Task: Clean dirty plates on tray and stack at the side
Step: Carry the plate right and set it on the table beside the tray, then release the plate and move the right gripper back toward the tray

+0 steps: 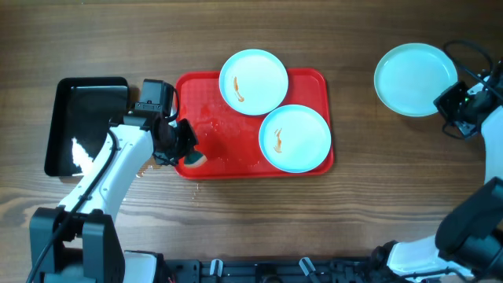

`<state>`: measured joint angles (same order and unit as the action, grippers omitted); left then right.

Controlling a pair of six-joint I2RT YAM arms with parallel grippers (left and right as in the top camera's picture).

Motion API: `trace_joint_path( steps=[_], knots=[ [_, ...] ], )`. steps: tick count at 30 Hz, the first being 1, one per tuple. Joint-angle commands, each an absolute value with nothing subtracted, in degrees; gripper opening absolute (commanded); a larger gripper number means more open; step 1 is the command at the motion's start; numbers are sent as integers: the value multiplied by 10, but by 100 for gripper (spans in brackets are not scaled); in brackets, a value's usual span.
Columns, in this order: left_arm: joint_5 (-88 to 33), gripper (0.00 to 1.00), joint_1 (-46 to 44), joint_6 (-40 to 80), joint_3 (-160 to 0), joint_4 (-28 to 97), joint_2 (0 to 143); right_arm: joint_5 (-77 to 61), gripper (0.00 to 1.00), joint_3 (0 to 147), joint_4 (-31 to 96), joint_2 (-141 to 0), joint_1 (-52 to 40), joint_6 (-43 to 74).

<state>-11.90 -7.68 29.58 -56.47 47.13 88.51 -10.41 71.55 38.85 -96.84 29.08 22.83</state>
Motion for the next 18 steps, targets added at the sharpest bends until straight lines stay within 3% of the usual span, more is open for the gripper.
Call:
trace_joint_path(
  steps=[1,4,6,13,18],
  knots=[
    [-126,4,-73,289,-561,471,889,-93,4,709,379,-1009,292,232],
    [-126,4,-73,289,-561,471,889,-93,9,709,375,-1032,292,242],
    [-126,4,-73,289,-561,471,889,-92,29,709,372,-1041,292,240],
    [-126,4,-73,289,-561,472,889,-125,35,710,399,-1042,292,239],
    [-126,4,-73,289,-561,471,889,-318,37,710,404,-1030,288,192]
  ],
)
